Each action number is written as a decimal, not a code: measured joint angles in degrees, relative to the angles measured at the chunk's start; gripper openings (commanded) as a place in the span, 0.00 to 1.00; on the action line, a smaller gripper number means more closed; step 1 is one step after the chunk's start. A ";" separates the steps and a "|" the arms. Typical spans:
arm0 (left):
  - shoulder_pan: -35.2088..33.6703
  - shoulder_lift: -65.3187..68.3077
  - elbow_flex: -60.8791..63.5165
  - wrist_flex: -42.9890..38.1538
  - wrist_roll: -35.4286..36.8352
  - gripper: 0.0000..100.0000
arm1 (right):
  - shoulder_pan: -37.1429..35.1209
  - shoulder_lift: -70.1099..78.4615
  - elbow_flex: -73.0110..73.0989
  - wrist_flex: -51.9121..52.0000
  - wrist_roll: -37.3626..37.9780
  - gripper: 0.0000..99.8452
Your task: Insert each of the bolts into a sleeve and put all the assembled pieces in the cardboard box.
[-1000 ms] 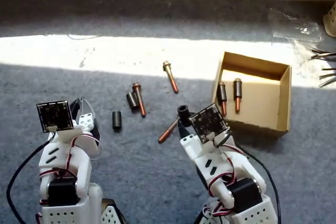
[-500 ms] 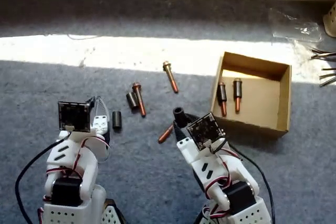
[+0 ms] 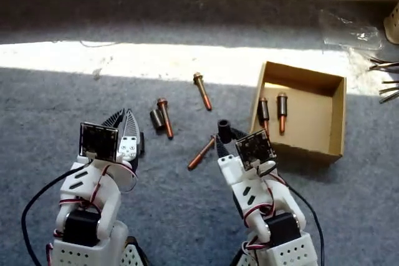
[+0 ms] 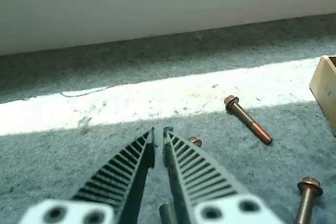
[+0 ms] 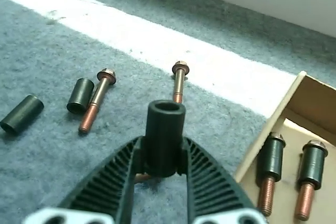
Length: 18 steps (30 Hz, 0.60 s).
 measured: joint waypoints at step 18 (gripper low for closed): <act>9.85 35.96 -23.47 -1.32 2.02 0.05 | 4.22 0.00 0.18 -0.09 -6.07 0.00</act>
